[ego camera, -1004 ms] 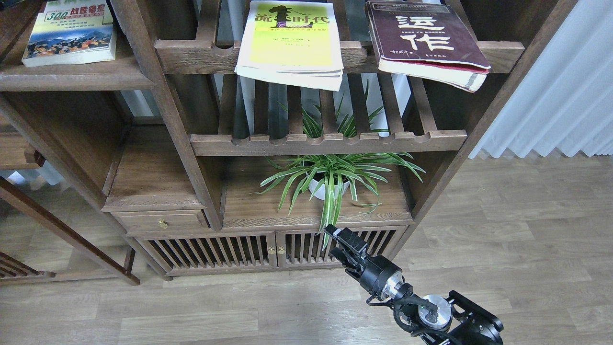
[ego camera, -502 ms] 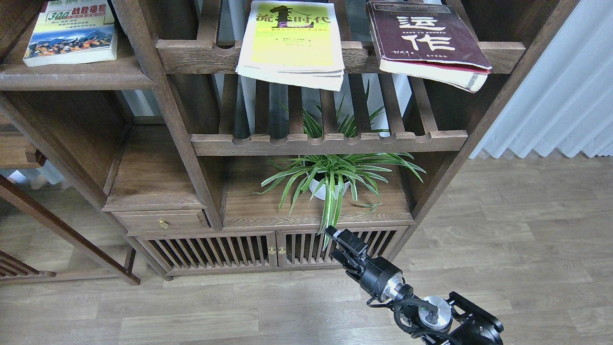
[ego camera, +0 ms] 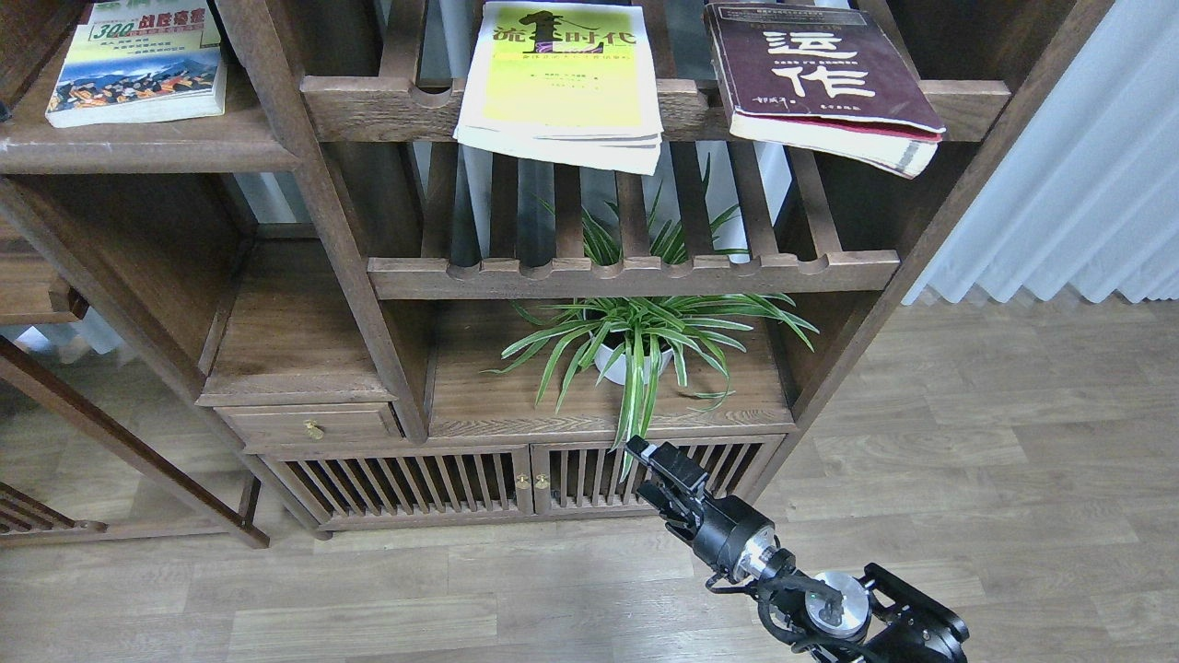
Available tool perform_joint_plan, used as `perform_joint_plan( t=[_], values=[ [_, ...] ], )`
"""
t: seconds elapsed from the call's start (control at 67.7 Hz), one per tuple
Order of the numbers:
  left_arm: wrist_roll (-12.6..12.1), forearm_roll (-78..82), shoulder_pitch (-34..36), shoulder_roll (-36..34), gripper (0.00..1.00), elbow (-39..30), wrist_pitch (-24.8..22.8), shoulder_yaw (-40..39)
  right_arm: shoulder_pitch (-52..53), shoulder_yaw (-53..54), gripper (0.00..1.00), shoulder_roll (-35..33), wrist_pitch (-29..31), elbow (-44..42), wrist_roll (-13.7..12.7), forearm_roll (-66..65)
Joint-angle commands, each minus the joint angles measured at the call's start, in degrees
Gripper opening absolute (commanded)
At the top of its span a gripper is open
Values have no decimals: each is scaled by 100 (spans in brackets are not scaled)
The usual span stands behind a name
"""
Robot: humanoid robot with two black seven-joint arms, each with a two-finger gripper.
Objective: Organize books on shelf
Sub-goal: 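Withdraw the left gripper down from the side shelf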
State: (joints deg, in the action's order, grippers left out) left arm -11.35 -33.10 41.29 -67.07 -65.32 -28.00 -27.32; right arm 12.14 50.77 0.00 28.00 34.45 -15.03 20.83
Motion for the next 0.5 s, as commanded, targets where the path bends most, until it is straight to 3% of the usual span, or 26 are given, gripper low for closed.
perform_joint_plan(
  t=[0.0,0.222,0.487],
  values=[
    [18,-197,-569,273,98,19,0,-10,8,3,99,0,0,18,0,9],
    [27,-461,-1290,968,98,98,0,-54,69,284,99,0,0,369,-9,18],
    [-8,-531,-1730,1574,98,204,0,-63,43,442,99,-298,0,1977,-27,18]
  ],
)
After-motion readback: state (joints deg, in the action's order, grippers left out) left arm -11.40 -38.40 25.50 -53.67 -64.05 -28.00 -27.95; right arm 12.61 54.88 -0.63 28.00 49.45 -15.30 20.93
